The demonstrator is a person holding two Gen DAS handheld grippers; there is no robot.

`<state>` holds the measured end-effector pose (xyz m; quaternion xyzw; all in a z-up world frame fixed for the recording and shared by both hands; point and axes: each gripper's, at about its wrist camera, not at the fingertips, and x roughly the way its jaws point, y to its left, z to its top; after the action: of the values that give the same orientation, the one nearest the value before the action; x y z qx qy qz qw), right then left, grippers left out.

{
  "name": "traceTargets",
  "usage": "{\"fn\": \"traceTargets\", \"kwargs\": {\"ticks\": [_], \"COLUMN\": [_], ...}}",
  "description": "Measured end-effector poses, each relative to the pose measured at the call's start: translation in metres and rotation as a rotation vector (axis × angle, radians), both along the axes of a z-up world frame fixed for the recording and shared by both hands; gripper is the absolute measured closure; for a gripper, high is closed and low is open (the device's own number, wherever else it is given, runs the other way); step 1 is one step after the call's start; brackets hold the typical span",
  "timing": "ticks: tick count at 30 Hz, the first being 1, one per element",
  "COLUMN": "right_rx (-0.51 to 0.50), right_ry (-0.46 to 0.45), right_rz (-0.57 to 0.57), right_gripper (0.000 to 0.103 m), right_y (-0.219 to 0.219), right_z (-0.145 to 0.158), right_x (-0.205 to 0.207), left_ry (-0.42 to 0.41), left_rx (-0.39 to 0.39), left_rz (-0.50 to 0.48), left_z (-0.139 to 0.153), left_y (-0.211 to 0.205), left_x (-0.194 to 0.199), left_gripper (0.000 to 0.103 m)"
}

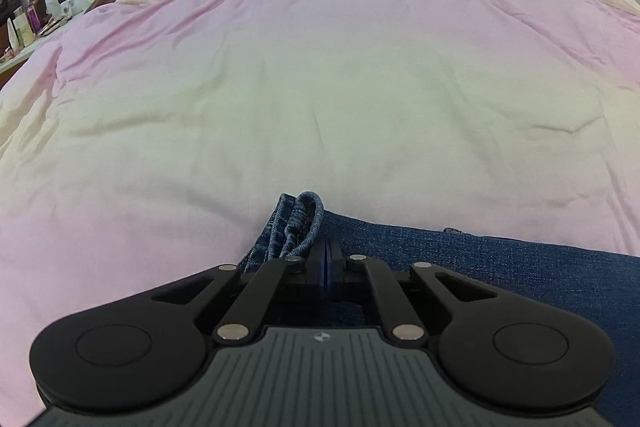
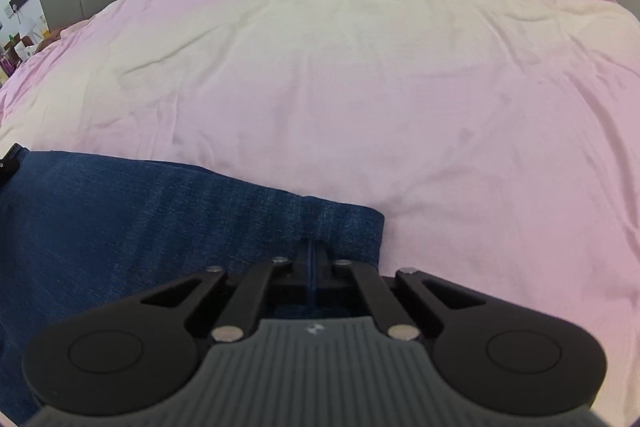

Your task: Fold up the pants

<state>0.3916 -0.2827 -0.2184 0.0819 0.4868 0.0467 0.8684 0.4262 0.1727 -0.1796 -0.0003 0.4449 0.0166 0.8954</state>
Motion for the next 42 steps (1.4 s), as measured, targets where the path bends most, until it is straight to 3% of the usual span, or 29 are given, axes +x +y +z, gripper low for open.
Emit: {"fn": "traceTargets", "kwargs": {"ticks": [3,6,8,9,13,16,18,20,24,27,29,34,42], "right_rx": [-0.015,-0.033,-0.021,-0.017,0.004,0.030,0.016,-0.010,0.003,-0.009,0.004,0.033,0.053], "right_ry": [0.015,0.013,-0.024,-0.048,-0.080,-0.062,-0.041,-0.016,-0.004,-0.023,-0.030,-0.045,-0.054], "right_rz": [0.010,0.009,0.028,0.049,0.101,0.109,0.129,0.127,0.106,0.121,0.122,0.114,0.113], "right_gripper": [0.103,0.102,0.091,0.087,0.086,0.086,0.086,0.086,0.088,0.087,0.087,0.087,0.086], "right_y": [0.003,0.006,0.008,0.011,0.019,0.020,0.024,0.027,0.025,0.027,0.025,0.020,0.015], "right_z": [-0.003,0.011,0.029,0.040,0.057,0.056,0.048,0.036,0.017,0.019,0.016,0.013,0.013], "right_x": [0.004,-0.002,-0.017,-0.029,-0.085,-0.124,-0.142,-0.150,-0.155,-0.159,-0.160,-0.162,-0.167], "left_ry": [0.012,-0.026,-0.056,-0.065,-0.051,-0.019,0.006,0.029,0.038,0.086,0.171,0.371,0.406], "left_rx": [0.050,0.124,0.112,0.102,0.012,-0.038,-0.124,-0.222,-0.309,-0.318,-0.296,-0.399,-0.299], "left_rz": [0.004,-0.004,-0.015,-0.016,-0.012,-0.079,-0.109,-0.111,-0.080,-0.083,-0.037,0.114,0.123], "left_z": [0.008,0.030,0.045,0.051,0.064,0.069,0.070,0.066,0.049,0.028,0.012,-0.021,-0.021], "left_y": [-0.009,-0.018,-0.018,-0.017,-0.013,-0.031,-0.045,-0.056,-0.085,-0.109,-0.116,-0.102,-0.121], "left_x": [-0.001,-0.020,-0.045,-0.058,-0.116,-0.155,-0.175,-0.187,-0.207,-0.210,-0.208,-0.196,-0.200], "left_gripper": [0.097,0.096,0.092,0.092,0.092,0.092,0.092,0.092,0.092,0.099,0.100,0.101,0.102]}}
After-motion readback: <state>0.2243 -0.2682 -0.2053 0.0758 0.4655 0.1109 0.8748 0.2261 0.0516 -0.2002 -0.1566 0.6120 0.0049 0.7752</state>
